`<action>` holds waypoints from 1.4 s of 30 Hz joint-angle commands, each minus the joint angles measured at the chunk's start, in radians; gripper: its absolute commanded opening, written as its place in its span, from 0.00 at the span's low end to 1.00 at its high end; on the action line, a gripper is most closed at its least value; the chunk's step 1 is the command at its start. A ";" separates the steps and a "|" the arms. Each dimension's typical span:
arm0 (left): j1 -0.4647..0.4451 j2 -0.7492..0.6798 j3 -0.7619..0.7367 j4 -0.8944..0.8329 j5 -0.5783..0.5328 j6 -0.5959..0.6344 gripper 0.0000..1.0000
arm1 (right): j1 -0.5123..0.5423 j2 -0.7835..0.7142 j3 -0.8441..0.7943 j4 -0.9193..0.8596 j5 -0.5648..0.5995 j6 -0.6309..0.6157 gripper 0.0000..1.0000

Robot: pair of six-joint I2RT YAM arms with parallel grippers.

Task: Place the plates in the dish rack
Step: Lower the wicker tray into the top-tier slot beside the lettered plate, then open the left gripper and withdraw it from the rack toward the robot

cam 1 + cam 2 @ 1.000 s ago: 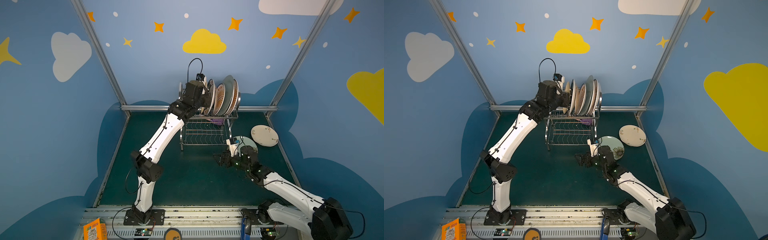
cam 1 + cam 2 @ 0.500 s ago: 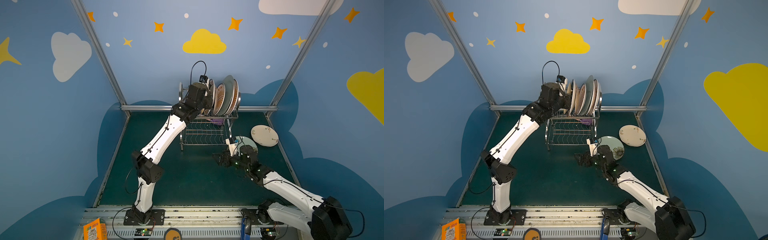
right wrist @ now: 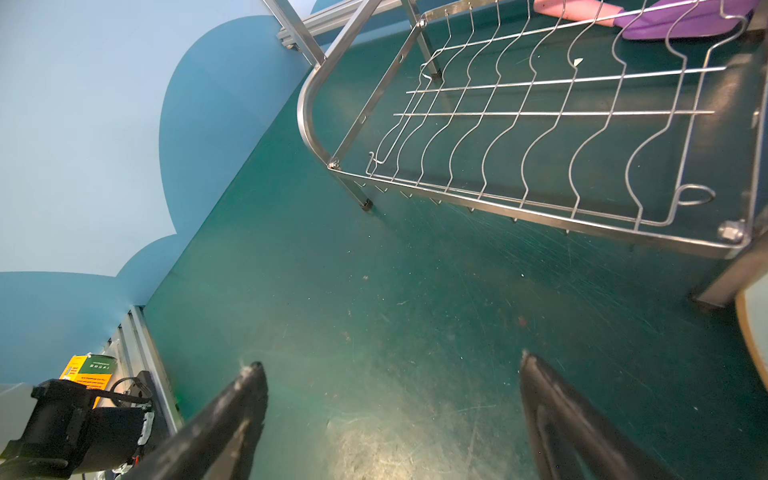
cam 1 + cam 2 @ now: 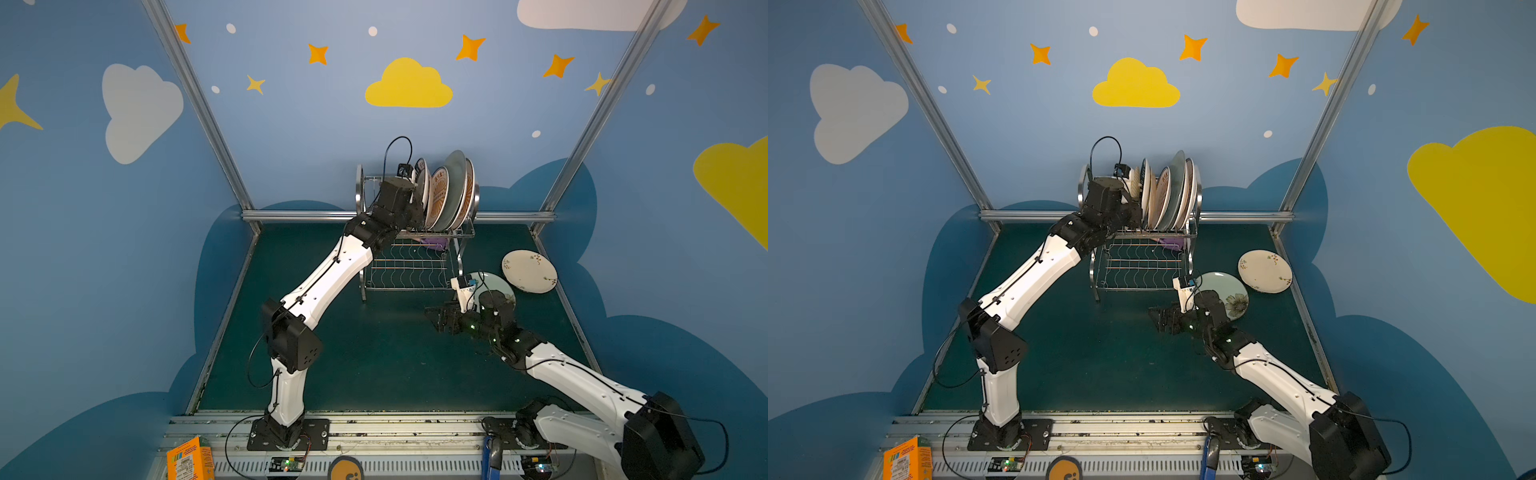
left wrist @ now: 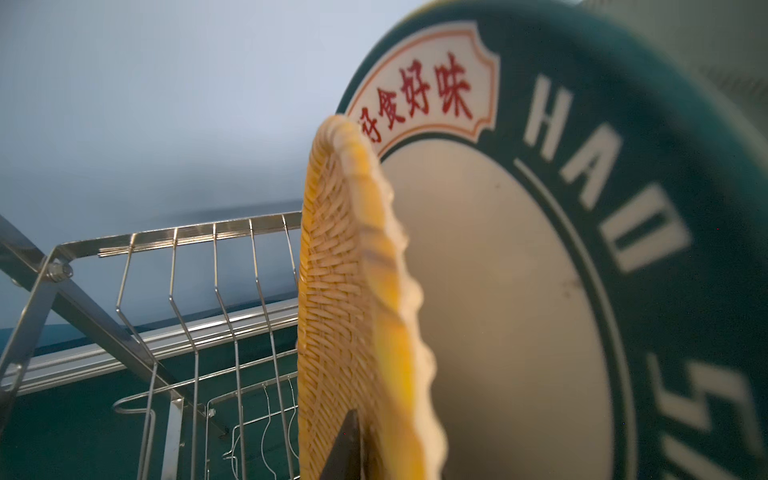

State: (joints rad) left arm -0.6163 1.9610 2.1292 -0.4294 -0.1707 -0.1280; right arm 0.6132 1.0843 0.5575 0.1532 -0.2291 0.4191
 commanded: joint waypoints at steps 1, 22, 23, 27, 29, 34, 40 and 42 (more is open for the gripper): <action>0.008 -0.033 0.001 0.007 -0.012 -0.009 0.20 | 0.007 0.008 0.038 -0.006 0.004 -0.012 0.92; 0.012 -0.054 0.200 -0.074 0.034 -0.010 0.35 | 0.016 0.003 0.044 -0.018 0.008 -0.023 0.92; 0.014 -0.055 0.217 -0.084 0.039 -0.014 0.35 | 0.016 0.003 0.045 -0.020 0.008 -0.024 0.93; 0.023 -0.066 0.300 -0.150 0.070 -0.033 0.37 | 0.016 0.008 0.048 -0.026 0.009 -0.025 0.93; 0.031 -0.088 0.316 -0.171 0.091 -0.052 0.38 | 0.018 0.005 0.050 -0.026 0.007 -0.026 0.93; 0.070 -0.172 0.310 -0.218 0.196 -0.136 0.42 | 0.019 0.004 0.049 -0.025 0.004 -0.029 0.93; 0.084 -0.417 0.020 -0.153 0.315 -0.184 0.63 | 0.019 -0.008 0.055 -0.042 0.014 -0.036 0.93; 0.091 -0.535 -0.150 -0.087 0.345 -0.206 0.75 | 0.019 -0.020 0.059 -0.054 0.019 -0.034 0.93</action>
State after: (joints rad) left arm -0.5316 1.5192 2.1155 -0.5808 0.0891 -0.2928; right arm 0.6262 1.0878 0.5743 0.1276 -0.2241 0.4007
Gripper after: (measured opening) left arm 0.716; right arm 0.925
